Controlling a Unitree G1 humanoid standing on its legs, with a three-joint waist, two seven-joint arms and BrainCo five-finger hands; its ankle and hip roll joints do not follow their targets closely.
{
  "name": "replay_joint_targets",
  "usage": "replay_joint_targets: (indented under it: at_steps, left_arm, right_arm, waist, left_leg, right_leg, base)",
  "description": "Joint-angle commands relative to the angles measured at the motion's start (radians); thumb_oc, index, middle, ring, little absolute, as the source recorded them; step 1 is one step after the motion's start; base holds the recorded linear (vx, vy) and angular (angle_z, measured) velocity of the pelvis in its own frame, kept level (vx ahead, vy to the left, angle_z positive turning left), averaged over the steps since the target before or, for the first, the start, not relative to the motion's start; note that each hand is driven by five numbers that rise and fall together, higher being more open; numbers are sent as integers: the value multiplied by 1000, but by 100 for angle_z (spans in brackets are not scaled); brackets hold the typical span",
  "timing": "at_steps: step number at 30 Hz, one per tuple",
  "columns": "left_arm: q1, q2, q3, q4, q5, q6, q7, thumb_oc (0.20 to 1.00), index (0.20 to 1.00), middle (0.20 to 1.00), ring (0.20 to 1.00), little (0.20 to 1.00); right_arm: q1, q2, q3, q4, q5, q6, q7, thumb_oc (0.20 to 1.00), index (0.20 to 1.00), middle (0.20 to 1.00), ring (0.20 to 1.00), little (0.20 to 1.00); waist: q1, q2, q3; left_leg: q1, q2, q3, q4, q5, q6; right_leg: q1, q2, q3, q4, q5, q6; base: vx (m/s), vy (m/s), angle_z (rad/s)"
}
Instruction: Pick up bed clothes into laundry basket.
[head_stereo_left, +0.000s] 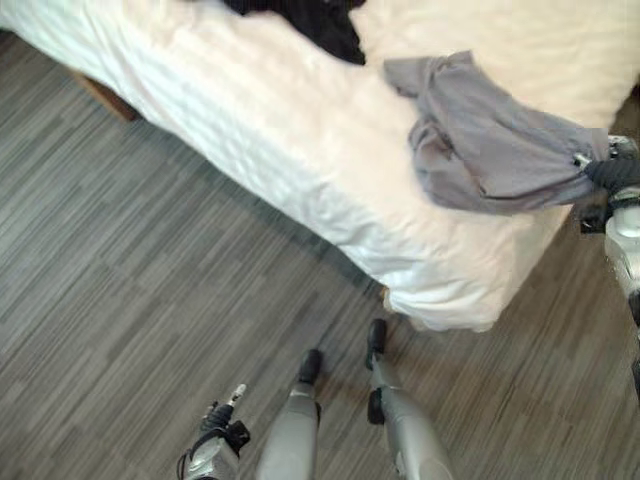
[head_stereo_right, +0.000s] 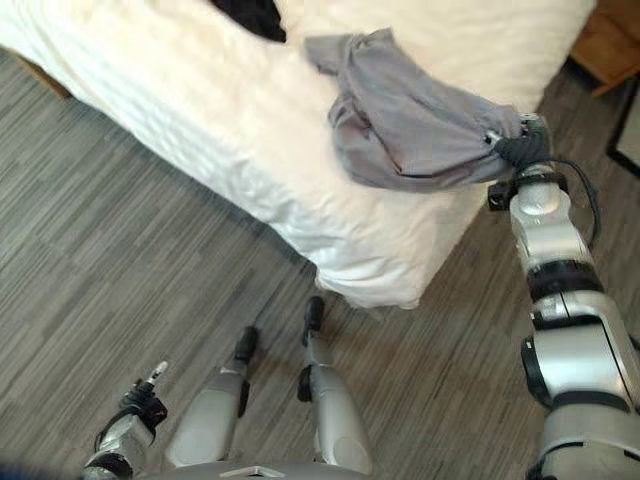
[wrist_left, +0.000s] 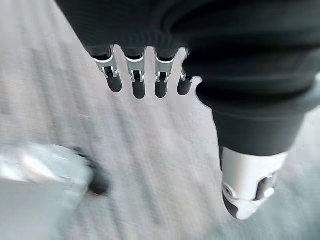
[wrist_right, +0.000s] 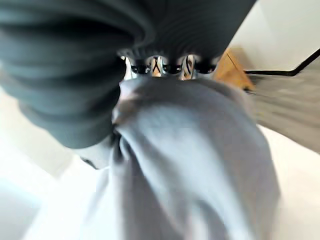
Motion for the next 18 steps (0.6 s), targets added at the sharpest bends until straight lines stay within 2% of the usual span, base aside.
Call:
replay_joint_targets:
  at_steps: [1, 5, 7, 11, 15, 18]
  left_arm:
    - [-16, 24, 13, -45, 24, -62, 20, 1000, 1000, 1000, 1000, 1000]
    - [49, 73, 42, -393, 102, -59, 26, 1000, 1000, 1000, 1000, 1000]
    - [75, 94, 65, -537, 146, -52, 29, 1000, 1000, 1000, 1000, 1000]
    - [80, 94, 83, -671, 176, -41, -1, 1000, 1000, 1000, 1000, 1000]
    - [91, 53, 84, -696, 159, -27, -17, 1000, 1000, 1000, 1000, 1000]
    - [100, 32, 87, -723, 155, -24, -21, 1000, 1000, 1000, 1000, 1000]
  right_arm:
    - [-23, -30, -5, 54, 110, -94, -33, 200, 200, 200, 200, 200]
    - [220, 157, -142, -204, 185, -139, 20, 200, 200, 200, 200, 200]
    - [274, 221, -144, -255, 218, -133, 49, 200, 200, 200, 200, 200]
    - [366, 312, -132, -318, 218, -94, 93, 200, 200, 200, 200, 200]
    - [410, 373, -138, -379, 240, -83, 106, 200, 200, 200, 200, 200]
    - [405, 328, -203, -454, 217, -87, 92, 200, 200, 200, 200, 200]
  waist:
    - [-28, 84, -34]
    - [-55, 120, -111]
    - [-56, 136, -139]
    - [-70, 158, -182]
    - [-82, 167, -225]
    - [-94, 164, -250]
  left_leg:
    - [68, 57, -126, -163, 119, -8]
    - [149, 59, -107, -163, 106, 5]
    - [191, 65, -94, -163, 86, 10]
    - [250, 66, -85, -163, 82, 15]
    - [288, 69, -86, -163, 71, 12]
    - [299, 71, -87, -163, 68, 12]
  right_leg:
    - [145, 40, -21, 15, -103, -7]
    - [217, 34, -27, 28, -118, -5]
    - [250, 36, -24, 53, -147, -4]
    - [296, 26, -27, 101, -178, -8]
    - [346, 22, -27, 94, -194, -15]
    - [362, 26, -16, 89, -196, -19]
  base:
    - [87, 48, -7]
    - [32, 60, -12]
    - [42, 56, -29]
    - [14, 20, -18]
    - [48, -19, 4]
    - [22, -26, 10]
